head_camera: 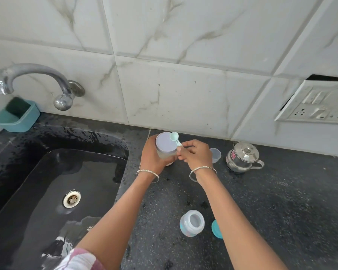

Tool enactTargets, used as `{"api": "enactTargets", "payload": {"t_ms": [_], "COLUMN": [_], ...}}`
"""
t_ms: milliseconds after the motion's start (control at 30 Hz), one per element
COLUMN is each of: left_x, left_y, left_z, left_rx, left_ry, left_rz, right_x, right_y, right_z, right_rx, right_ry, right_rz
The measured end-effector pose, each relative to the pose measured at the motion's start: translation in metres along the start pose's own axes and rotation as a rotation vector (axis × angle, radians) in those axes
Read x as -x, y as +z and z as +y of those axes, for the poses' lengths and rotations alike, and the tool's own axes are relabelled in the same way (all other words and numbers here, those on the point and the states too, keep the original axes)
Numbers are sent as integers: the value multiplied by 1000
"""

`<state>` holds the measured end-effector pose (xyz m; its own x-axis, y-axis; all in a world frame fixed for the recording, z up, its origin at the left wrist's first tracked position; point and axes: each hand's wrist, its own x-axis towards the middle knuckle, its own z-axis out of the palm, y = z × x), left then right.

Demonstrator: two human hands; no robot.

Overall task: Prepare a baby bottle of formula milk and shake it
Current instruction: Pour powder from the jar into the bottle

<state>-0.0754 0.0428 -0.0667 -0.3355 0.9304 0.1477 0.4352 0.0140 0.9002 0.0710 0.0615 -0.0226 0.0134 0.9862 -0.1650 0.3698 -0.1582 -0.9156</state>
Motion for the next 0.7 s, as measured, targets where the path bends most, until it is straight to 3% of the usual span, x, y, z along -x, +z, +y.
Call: {"api": "enactTargets", "payload": {"t_ms": [167,400,533,700], "left_x": [31,85,115,143], "left_y": [-9,-27,-42,-53], "left_z": [8,23,40,55], "left_rx": [-6,-111,-142,-216], "left_ry": [86,238,253,283], "left_rz": [36,16,42,-11], "right_x": [31,99,135,148], "right_y": [-22,-44,-48,-47], "right_z": [-3,-26,-47,-54], "right_rx": [-117,178,409,654], "right_ry": [-66,-230,-219,-211], "right_rz": [101,75,-63,-115]}}
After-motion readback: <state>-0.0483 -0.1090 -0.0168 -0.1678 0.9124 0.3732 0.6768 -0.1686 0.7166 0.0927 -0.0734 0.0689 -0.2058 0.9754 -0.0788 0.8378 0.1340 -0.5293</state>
